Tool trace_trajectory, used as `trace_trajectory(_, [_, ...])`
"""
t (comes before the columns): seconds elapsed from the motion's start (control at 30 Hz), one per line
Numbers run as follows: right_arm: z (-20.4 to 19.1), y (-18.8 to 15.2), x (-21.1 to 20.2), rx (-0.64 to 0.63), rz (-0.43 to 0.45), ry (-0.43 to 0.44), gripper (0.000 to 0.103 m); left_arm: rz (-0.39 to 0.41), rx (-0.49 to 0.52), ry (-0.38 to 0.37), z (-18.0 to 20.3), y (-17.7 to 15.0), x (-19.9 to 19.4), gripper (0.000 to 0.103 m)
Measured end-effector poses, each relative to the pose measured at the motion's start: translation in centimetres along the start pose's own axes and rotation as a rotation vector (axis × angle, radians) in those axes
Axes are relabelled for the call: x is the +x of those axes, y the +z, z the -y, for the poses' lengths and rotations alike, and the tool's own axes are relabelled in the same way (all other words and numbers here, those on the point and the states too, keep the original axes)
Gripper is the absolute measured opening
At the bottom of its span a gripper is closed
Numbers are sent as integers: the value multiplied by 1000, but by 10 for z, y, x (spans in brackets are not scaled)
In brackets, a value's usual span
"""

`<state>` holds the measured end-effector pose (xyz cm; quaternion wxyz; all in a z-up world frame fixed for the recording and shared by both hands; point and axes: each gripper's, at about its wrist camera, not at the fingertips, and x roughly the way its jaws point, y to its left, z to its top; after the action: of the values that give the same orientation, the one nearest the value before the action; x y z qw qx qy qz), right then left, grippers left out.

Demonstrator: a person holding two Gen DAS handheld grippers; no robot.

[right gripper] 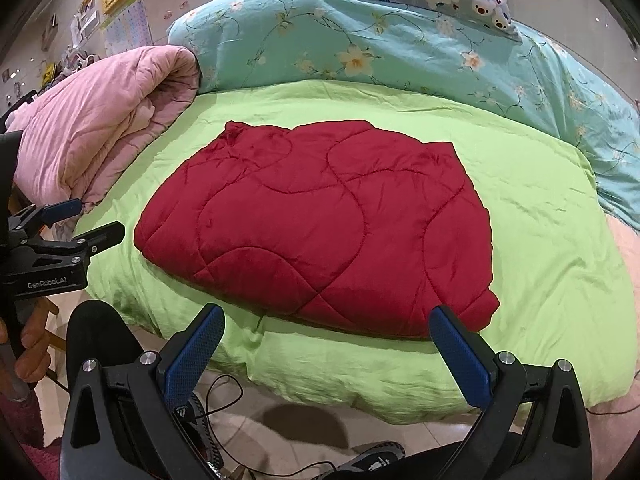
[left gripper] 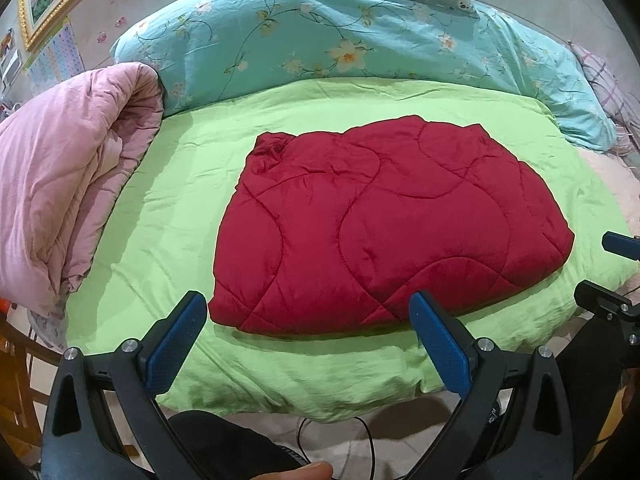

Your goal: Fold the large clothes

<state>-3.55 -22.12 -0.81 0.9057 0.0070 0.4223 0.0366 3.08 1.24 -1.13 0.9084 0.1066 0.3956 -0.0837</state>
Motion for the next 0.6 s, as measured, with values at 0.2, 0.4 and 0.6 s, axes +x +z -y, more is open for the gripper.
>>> trace_trajectory(0.2, [1,1,0,1,3,-1,103,-2,-1,-6,1,1,1,102])
trace_trajectory(0.4, [2,1,-2,6,9,-4,103,1,0,-11,3,2,0,102])
trace_trajectory(0.6, [2,1,-3,6,11,-5,103,-2,-4,-15,3,2,-1,102])
